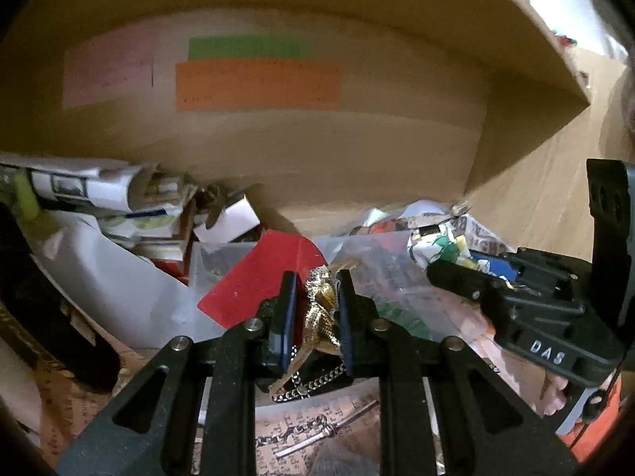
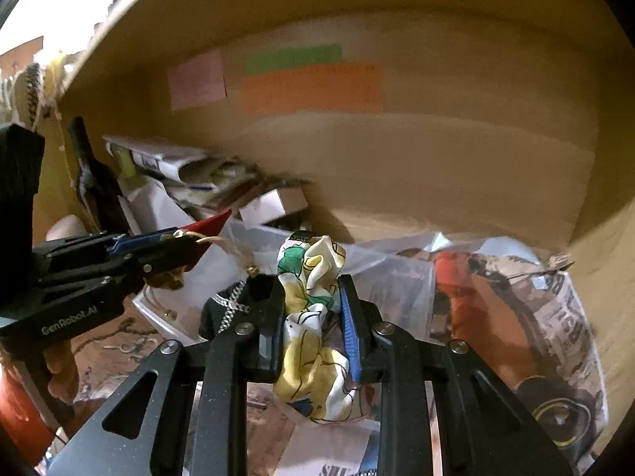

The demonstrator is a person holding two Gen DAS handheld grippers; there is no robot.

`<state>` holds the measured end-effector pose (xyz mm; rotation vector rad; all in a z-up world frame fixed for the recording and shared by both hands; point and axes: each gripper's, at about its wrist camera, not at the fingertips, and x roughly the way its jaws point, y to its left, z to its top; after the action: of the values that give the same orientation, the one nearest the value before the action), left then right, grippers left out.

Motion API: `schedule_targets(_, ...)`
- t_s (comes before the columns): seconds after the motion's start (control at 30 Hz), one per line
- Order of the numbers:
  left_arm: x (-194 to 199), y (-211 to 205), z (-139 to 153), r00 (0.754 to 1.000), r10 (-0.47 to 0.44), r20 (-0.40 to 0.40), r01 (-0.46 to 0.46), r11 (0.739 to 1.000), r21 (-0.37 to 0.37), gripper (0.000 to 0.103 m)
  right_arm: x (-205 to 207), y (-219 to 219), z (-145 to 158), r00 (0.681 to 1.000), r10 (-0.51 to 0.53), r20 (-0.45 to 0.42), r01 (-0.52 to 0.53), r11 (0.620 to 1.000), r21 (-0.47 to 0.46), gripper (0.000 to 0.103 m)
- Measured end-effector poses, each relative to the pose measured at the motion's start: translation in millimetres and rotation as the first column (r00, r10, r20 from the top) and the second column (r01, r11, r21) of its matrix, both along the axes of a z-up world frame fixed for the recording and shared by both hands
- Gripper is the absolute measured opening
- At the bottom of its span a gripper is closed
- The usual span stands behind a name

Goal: Organize soft objects
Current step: 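Carry the gold keychain with left while right carries the scrunchie over the box, then release the keychain from left gripper while right drops the scrunchie into the box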

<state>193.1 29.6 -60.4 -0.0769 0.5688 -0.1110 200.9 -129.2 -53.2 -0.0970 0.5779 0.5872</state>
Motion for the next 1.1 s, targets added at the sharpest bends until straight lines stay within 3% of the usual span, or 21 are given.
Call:
schedule_targets(0.47, 39.6, -1.0, -51.3, 0.985, -0.001, -0.171, 0.001, 1.0, 0.0, 0.019, 37.3, 17.1, -43.8, 0.989, -0.019, -0.144, 0.005, 0.995, -0.101, 0.022)
schedule_targets(0.67, 39.1, -4.9, -52.3, 0.982, -0.006, -0.191, 0.008, 1.0, 0.011, 0.025, 37.0, 16.0, -42.6, 0.989, -0.021, -0.146, 0.004, 0.993, -0.116, 0.043)
schedule_targets(1.1, -7.2, -0.3, -8.9, 0.998, -0.02, -0.066, 0.019, 1.0, -0.006, 0.064, -0.3, -4.0, 0.9, 1.0, -0.027, 0.002, 0.027, 0.997, -0.069, 0.065)
